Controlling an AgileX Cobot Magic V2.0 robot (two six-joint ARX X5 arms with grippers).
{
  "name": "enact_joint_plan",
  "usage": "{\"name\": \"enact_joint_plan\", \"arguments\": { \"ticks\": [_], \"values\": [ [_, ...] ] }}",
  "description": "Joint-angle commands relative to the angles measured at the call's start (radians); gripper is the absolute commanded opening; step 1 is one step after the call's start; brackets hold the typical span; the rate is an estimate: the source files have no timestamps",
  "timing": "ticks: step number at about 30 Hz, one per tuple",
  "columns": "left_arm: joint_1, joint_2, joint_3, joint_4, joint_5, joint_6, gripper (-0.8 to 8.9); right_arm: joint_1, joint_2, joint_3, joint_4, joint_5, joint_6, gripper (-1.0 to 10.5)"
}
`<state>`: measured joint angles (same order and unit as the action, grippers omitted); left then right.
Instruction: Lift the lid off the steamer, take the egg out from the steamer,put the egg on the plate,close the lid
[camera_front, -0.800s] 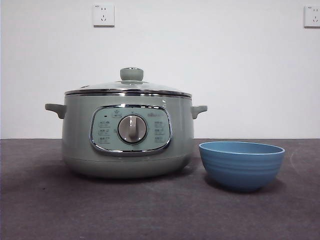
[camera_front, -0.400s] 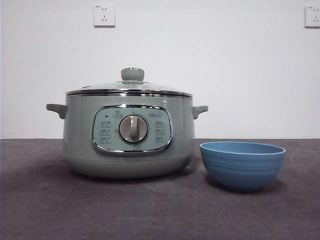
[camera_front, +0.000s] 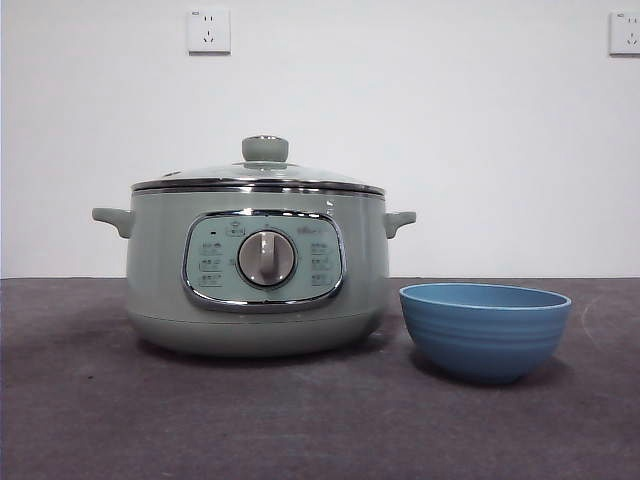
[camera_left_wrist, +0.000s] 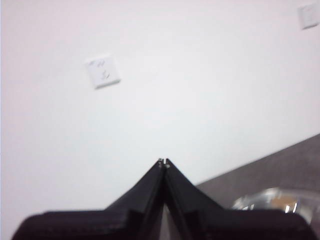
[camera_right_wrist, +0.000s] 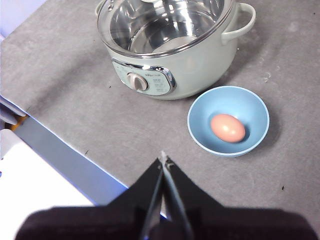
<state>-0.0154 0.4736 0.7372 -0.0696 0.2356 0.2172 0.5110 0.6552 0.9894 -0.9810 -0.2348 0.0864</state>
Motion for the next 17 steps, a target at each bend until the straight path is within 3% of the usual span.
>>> {"name": "enact_joint_plan", "arguments": {
  "ticks": [1,9,17],
  "values": [
    [0.038,-0.084,-0.175,0.037,-0.001,0.013,-0.03,0.002,-0.001,-0.003,0.001,0.002,0.002,0.0],
    [0.081,-0.312,-0.506,0.047,-0.008,0.0,-0.03,0.002,-0.001,-0.003,0.001,0.002,0.002,0.0],
    [0.084,-0.438,-0.695,0.046,-0.058,-0.042,-0.03,0.002,-0.001,-0.003,0.001,0.002,0.002,0.0]
  ]
}}
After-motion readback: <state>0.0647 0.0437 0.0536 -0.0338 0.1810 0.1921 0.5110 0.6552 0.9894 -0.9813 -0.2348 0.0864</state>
